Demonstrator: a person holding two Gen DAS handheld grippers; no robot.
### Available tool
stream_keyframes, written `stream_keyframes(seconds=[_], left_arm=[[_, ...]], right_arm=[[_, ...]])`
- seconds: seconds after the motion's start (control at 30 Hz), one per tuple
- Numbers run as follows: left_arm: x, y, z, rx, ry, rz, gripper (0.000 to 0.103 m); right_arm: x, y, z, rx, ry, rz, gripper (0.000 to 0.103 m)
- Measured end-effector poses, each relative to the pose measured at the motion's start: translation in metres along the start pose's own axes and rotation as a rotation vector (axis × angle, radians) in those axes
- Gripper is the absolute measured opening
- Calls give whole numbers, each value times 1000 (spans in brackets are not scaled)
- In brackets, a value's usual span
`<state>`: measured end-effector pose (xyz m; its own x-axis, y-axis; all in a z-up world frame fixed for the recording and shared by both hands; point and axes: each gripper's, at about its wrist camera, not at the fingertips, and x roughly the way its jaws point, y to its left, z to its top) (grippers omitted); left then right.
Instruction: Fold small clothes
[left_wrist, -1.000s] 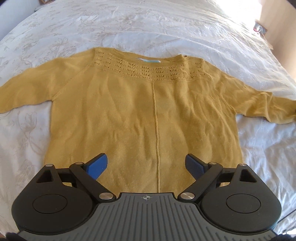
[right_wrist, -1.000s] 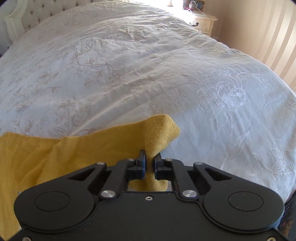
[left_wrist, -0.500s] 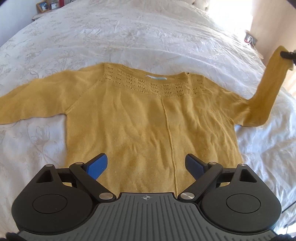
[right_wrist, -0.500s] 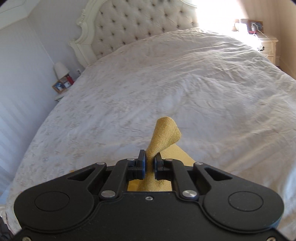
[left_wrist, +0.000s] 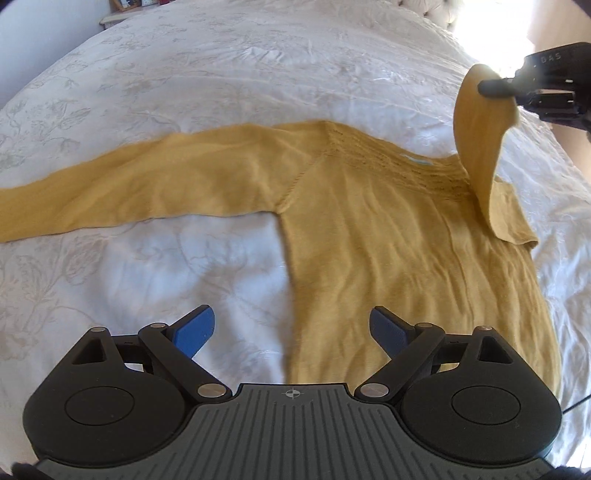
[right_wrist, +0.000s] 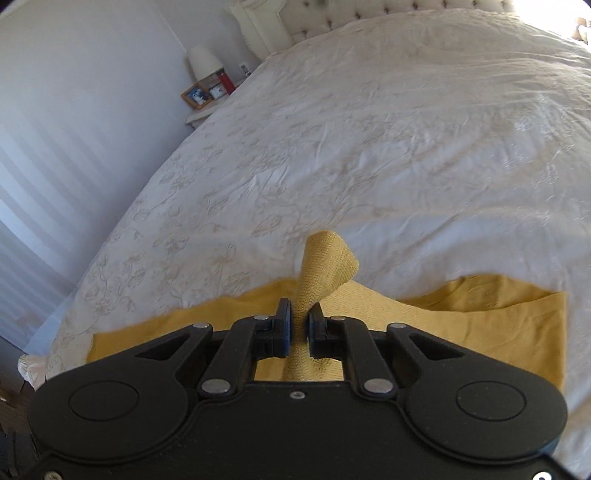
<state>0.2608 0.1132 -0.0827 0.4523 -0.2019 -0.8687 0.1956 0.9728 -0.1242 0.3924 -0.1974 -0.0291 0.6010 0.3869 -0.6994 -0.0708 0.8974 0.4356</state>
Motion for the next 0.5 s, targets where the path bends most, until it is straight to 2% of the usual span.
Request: stream_keyframes(seconds=[0.1,0.27,0.37,0.4,0.5], left_arm=[[-1,27,0,-23,10,8,92],[-2,59,3,-25,14,13,92],[0,69,10,-37,12,-3,92],[2,71,12,-38,11,-10,92],[9,69,21,-25,7,-36,92]], right_arm=[[28,26,-15,-7,27,16,24],[48,50,-36,-7,47,4,26],[46,53,-46,-10,38,-28,64],[45,52,-50,-7,36,-43,68],[40,45,-66,-8,51,-123,68]])
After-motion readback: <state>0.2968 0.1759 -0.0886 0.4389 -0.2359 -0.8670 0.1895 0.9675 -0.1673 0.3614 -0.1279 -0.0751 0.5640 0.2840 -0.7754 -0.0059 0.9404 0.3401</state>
